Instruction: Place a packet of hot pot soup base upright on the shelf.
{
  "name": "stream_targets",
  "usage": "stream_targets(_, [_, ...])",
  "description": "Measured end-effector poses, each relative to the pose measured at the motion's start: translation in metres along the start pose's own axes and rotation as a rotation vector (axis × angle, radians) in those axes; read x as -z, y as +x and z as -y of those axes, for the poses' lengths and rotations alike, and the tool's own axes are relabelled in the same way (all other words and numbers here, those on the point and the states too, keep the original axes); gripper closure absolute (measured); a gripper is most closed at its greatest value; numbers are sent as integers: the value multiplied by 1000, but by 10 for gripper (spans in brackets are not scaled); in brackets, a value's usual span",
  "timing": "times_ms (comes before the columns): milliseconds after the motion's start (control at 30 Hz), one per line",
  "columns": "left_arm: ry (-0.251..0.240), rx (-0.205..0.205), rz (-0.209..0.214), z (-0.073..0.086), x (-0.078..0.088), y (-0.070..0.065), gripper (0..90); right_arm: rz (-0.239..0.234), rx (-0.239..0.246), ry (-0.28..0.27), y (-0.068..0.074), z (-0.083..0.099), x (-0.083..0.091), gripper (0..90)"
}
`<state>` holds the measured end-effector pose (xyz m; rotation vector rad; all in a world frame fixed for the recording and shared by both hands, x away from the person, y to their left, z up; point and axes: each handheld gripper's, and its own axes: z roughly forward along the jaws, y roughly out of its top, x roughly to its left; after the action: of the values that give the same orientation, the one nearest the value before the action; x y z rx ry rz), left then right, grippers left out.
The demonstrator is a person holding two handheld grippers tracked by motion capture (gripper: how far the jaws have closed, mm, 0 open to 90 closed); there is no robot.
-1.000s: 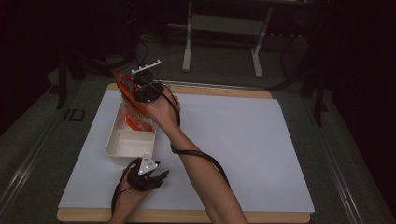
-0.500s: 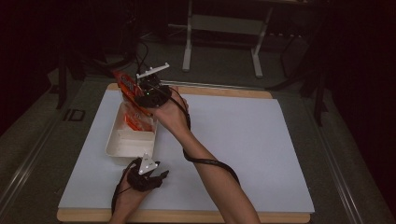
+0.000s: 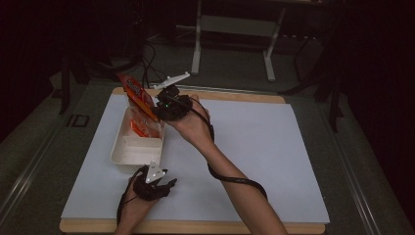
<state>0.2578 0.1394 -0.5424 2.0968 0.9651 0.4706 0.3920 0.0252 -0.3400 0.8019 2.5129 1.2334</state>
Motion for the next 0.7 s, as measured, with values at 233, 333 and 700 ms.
stream_targets(233, [3,3,0,0,0,0,489,-15,-3,-18,-5,15,15,747])
stream_targets(333, [1,5,-1,0,0,0,490,-11,0,-15,-7,22,18,783])
stream_targets(700, [2,3,-4,0,-1,0,490,9,-2,50,-13,56,8,836])
